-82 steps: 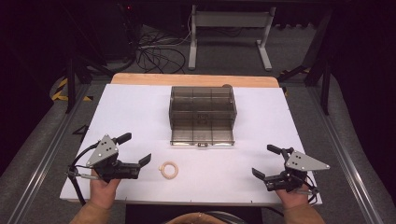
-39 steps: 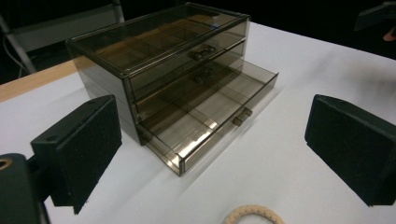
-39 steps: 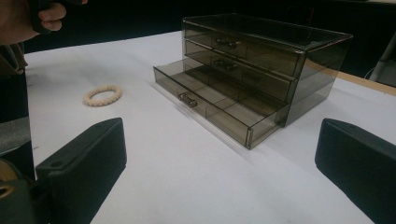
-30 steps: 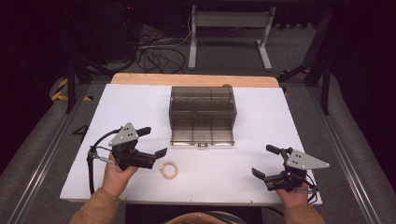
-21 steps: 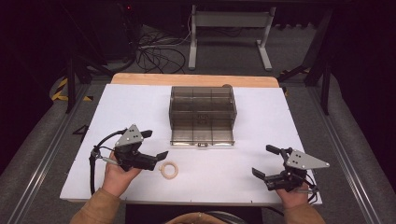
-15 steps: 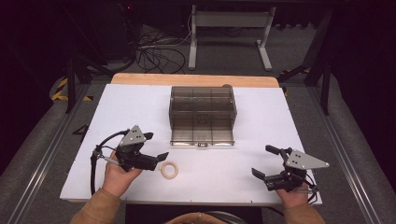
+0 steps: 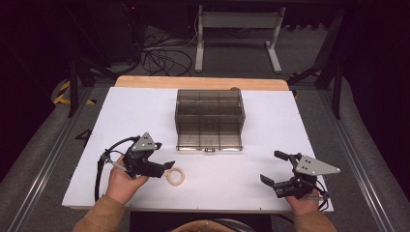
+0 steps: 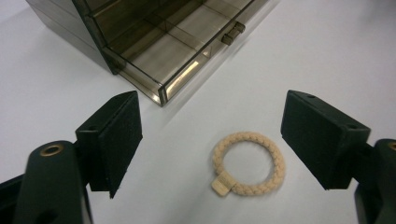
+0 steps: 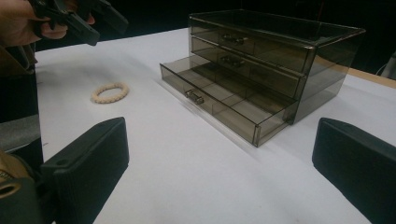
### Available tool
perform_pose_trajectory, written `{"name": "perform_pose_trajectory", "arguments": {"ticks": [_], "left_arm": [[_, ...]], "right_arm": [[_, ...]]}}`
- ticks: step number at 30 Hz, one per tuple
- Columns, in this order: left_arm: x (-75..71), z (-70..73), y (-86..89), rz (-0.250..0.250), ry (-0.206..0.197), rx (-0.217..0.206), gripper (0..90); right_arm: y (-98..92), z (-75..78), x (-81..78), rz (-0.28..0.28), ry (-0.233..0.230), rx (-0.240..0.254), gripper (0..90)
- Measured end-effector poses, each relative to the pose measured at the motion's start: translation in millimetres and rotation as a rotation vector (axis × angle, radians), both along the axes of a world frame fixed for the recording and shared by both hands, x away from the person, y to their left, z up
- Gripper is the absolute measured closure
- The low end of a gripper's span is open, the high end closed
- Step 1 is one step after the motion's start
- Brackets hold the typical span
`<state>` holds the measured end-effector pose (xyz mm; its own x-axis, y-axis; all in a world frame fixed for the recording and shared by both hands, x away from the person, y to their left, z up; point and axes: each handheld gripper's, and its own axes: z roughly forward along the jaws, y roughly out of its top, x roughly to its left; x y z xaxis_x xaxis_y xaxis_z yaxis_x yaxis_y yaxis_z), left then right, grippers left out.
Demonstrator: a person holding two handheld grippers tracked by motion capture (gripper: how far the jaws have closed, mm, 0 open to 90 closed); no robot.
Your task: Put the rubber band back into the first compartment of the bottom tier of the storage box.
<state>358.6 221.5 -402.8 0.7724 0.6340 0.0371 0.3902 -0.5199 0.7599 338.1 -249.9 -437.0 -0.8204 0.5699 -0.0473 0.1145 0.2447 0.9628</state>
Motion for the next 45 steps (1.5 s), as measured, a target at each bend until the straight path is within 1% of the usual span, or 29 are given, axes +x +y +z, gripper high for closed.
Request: {"name": "perform_pose_trajectory", "arguments": {"ticks": [1,3,8,12,13,16,17,18,20,23,24,25,28,29,31,32,40,41,43,45], "left_arm": [[0.4,-0.9,-0.4,0.001,0.006,0.002,21.7],[1.9,-2.5,-1.6,0.0,0.022,0.022,23.1],[5.0,-7.0,-5.1,-0.008,0.057,0.059,25.3],[8.3,-9.4,-7.2,-0.01,0.096,0.078,26.7],[9.7,-10.6,-8.0,-0.008,0.096,0.077,26.5],[11.6,-13.4,-10.4,-0.009,0.119,0.085,27.3],[11.9,-13.8,-11.1,-0.01,0.129,0.097,28.0],[12.3,-14.8,-11.8,-0.009,0.127,0.101,28.9],[13.1,-16.0,-13.1,-0.009,0.143,0.105,30.0],[14.2,-18.3,-14.9,-0.007,0.154,0.125,31.8],[15.1,-19.4,-15.6,-0.015,0.151,0.13,32.9],[15.2,-20.4,-16.6,-0.013,0.152,0.137,33.9],[15.6,-22.9,-19.1,-0.009,0.159,0.163,34.4],[16.8,-23.9,-19.6,-0.015,0.153,0.169,34.4],[17.4,-25.1,-20.8,-0.013,0.157,0.18,35.1],[17.8,-26.1,-21.4,-0.012,0.154,0.184,35.3],[19.9,-31.4,-26.2,-0.024,0.171,0.216,38.9],[20.2,-32.3,-26.7,-0.023,0.166,0.217,38.9],[20.6,-33.2,-27.5,-0.024,0.168,0.222,39.6],[20.4,-34.0,-28.3,-0.025,0.173,0.226,42.2]], "right_arm": [[0.0,0.0,0.0,0.0,0.0,0.0,4.3],[0.1,-0.2,-0.1,0.008,0.006,0.005,4.3],[0.6,-0.1,-0.2,0.016,0.001,0.003,4.3],[0.8,-0.3,0.0,0.021,0.004,0.004,4.3],[1.0,-0.4,0.1,0.022,0.006,0.004,4.3],[1.1,-0.5,0.2,0.024,0.011,0.001,4.2],[1.1,-0.6,0.2,0.025,0.011,0.001,4.2],[1.1,-0.7,0.4,0.024,0.012,0.001,4.2],[1.2,-0.8,0.3,0.022,0.012,0.002,4.2],[1.2,-1.1,0.6,0.022,0.012,0.002,4.2],[1.3,-1.1,0.6,0.022,0.013,0.002,4.2],[1.5,-1.3,0.7,0.021,0.013,0.002,4.2],[1.6,-1.4,0.9,0.02,0.013,0.002,4.2],[1.6,-1.4,0.9,0.02,0.013,0.002,4.2],[1.5,-1.5,1.1,0.021,0.015,0.002,4.2],[1.6,-1.6,1.2,0.019,0.015,0.002,4.2],[1.7,-1.9,1.5,0.021,0.02,0.0,4.2],[1.7,-1.9,1.5,0.021,0.02,0.0,4.2],[1.9,-1.9,1.5,0.022,0.024,0.001,4.2],[1.9,-1.9,1.4,0.025,0.021,0.0,4.2]]}}
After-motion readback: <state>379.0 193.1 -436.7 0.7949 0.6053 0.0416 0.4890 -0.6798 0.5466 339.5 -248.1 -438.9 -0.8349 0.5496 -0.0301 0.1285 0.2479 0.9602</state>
